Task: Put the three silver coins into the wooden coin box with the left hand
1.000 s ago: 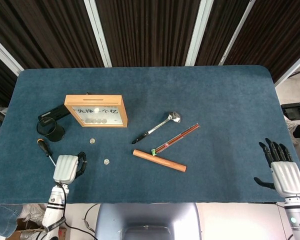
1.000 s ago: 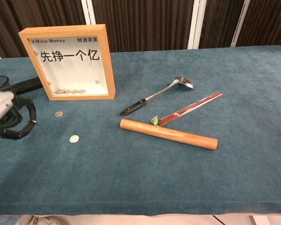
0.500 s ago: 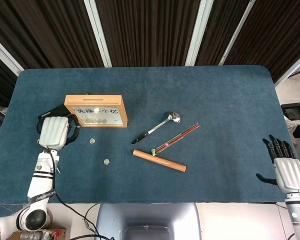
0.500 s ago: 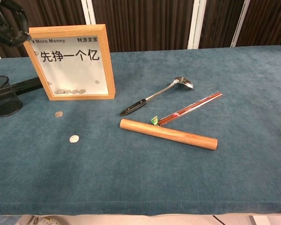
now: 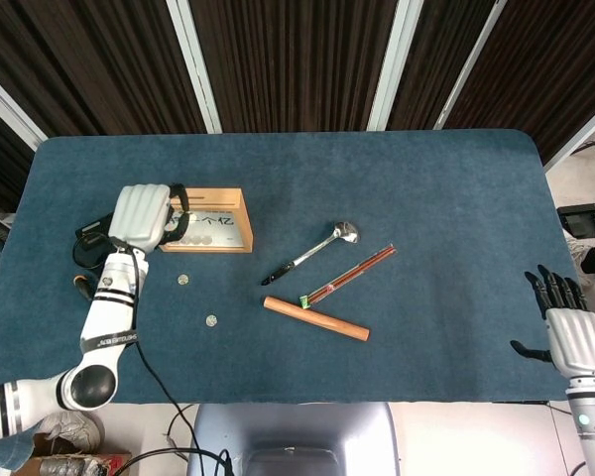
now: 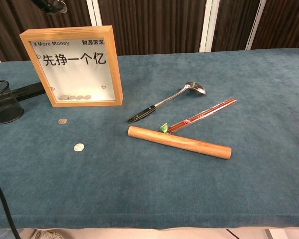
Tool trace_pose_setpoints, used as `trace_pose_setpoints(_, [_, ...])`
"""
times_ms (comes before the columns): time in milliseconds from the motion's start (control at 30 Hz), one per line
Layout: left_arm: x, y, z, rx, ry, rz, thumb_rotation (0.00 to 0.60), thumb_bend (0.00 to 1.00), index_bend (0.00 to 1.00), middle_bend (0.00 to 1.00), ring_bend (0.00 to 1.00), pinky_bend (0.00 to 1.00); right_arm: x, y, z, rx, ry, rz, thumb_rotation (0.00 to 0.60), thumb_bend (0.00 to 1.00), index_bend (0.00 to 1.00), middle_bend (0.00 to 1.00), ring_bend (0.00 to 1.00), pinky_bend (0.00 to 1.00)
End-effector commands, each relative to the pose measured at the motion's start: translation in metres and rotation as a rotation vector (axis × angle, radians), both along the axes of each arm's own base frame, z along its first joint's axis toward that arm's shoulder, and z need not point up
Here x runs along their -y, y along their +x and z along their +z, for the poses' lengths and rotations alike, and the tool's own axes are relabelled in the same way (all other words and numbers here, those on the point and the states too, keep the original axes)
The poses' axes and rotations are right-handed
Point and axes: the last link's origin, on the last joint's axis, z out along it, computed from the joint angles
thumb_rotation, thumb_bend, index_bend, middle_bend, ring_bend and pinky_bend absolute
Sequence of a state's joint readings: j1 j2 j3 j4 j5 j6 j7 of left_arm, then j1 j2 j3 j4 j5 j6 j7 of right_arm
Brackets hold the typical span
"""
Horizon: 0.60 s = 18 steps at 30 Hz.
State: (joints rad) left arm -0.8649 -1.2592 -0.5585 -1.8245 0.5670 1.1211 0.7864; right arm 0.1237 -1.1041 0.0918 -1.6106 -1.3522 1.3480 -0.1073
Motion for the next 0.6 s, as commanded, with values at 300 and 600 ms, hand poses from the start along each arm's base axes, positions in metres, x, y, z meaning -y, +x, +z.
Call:
trace_pose_setpoints(300, [-0.037, 0.005, -0.010, -0.025, 0.014, 0.067, 0.600, 0.42, 0.59, 1.00, 1.00, 1.00, -0.002, -0.003, 0.009, 0.015, -0.025, -0.009, 0.600, 0.14, 0.00, 0.00, 0.00, 0.00])
trace_pose_setpoints(600, [-0.053, -0.010, -0.013, -0.014, 0.009, 0.133, 0.600, 0.42, 0.59, 1.00, 1.00, 1.00, -0.003, -0.003, 0.010, 0.014, -0.028, -0.008, 0.600, 0.14, 0.00, 0.00, 0.00, 0.00])
